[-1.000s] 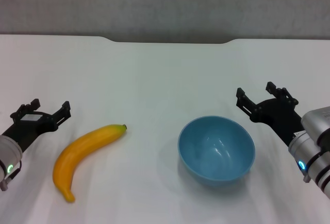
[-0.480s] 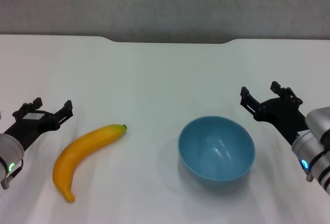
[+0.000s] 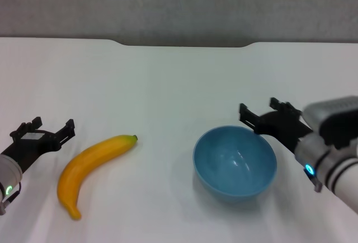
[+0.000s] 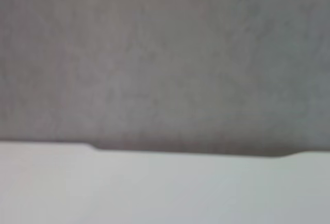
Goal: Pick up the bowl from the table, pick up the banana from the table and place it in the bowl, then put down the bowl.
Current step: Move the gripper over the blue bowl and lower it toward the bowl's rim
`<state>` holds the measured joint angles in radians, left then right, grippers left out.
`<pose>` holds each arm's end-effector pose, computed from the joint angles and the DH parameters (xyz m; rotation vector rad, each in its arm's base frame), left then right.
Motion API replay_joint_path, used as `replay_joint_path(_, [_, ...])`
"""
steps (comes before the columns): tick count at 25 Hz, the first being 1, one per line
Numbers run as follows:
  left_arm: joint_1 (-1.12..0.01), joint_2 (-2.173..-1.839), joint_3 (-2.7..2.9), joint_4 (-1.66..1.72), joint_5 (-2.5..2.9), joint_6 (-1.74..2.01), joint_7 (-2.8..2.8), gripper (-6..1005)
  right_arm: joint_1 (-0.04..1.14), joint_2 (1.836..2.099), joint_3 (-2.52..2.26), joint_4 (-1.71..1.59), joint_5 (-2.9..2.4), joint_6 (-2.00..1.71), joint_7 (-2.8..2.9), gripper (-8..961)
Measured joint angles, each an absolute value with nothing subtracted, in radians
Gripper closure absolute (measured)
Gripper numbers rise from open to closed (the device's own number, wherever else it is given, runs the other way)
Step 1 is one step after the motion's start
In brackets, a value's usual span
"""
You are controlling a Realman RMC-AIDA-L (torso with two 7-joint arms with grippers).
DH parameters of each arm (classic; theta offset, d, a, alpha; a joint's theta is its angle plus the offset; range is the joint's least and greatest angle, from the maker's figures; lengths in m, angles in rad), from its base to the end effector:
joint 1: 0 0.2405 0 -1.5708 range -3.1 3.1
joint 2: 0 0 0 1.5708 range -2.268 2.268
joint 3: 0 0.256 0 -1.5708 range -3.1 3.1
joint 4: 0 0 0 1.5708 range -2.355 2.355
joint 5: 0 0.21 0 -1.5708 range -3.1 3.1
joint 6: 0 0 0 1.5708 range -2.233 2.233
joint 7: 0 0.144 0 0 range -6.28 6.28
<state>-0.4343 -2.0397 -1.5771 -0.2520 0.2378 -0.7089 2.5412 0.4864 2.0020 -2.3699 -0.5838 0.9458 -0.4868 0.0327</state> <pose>-0.3597 0.3520 -0.0234 -1.8051 -0.8801 -0.4903 0.2807 0.3653 -0.0829 -1.9157 0.8541 0.4875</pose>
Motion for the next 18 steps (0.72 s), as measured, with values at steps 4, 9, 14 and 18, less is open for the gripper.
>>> replay_joint_path(4, [-0.432,-2.040,-1.577,-0.258,0.238,-0.707,2.542,121,0.455,1.999,-2.179,-0.728,0.768,-0.271,0.014,100])
replay_joint_path(9, [-0.423,-2.040,-1.577,-0.270,0.238,-0.707,2.545,121,0.378,2.007,-1.969,-0.969,0.588,-0.006,-0.073,101])
replay_joint_path(14, [-0.411,-2.039,-1.579,-0.272,0.238,-0.707,2.546,121,0.319,2.006,-1.861,-1.186,0.575,0.230,-0.127,101])
replay_joint_path(18, [-0.416,-2.039,-1.579,-0.272,0.238,-0.707,2.547,120,0.302,2.007,-1.754,-1.302,0.580,0.433,-0.152,101])
